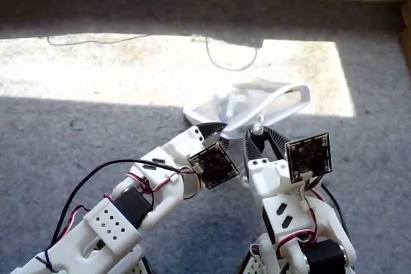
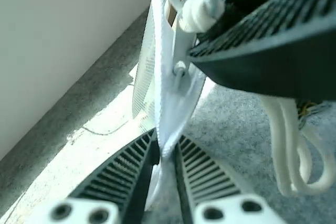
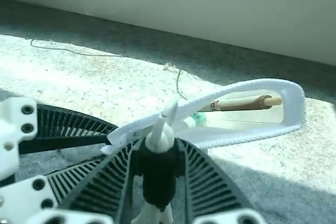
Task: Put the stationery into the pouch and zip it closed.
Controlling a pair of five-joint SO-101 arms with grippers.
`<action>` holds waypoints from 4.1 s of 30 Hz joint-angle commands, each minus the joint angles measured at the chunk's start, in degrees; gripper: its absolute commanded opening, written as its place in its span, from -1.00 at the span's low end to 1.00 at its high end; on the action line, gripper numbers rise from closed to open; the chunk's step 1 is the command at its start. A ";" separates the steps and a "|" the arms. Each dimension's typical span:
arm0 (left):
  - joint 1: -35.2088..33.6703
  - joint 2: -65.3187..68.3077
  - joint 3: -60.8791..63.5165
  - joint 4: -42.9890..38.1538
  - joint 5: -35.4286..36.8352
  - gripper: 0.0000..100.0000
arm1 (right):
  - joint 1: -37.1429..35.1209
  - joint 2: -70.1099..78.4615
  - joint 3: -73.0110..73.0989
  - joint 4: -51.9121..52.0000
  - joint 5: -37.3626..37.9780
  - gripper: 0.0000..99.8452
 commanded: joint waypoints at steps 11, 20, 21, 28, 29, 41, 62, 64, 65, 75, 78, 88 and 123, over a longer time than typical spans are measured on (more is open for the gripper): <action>-3.74 -1.19 -0.48 -0.35 0.97 -0.99 | 10.68 -0.84 1.80 -8.57 -3.34 -0.99; -3.65 -1.27 -1.01 2.02 0.79 -0.99 | 14.99 -0.84 8.04 -16.57 -5.27 -0.99; -3.65 -1.27 -1.01 2.02 0.79 -0.99 | 15.78 -0.84 8.04 -16.57 -5.54 -0.99; -4.35 -1.27 -1.01 2.11 0.70 -0.99 | 18.59 -0.84 8.04 -16.66 -5.71 -0.99; -4.44 -1.27 -1.01 2.11 0.70 -0.99 | 18.68 -0.84 8.04 -16.66 -5.71 -0.99; -4.62 -1.98 -0.75 2.20 0.70 -0.99 | 24.40 -0.84 8.13 -17.80 -7.56 -0.99; -1.36 -15.16 2.07 8.00 0.97 -0.98 | 17.98 -0.84 8.04 -14.73 -7.12 -0.99; -1.27 -15.16 1.89 7.74 0.97 -0.96 | 17.80 -0.84 8.04 -14.64 -6.07 -0.99; -1.27 -15.16 1.89 7.03 1.14 -0.92 | 17.80 -0.84 8.04 -14.64 -5.54 -0.99; -1.54 -15.25 0.57 5.63 9.58 -0.66 | 11.12 -0.84 7.96 -12.70 -2.02 -0.99; -1.19 -15.25 0.57 5.54 9.58 -0.66 | 8.13 -0.84 7.96 -12.18 -1.14 -0.99; 2.77 -15.25 -0.48 5.54 9.49 -0.66 | 5.05 -0.84 5.76 -8.31 1.58 -0.99; 3.56 -15.25 3.21 -0.44 4.40 -0.99 | 6.20 -0.92 0.84 -3.82 1.58 -0.99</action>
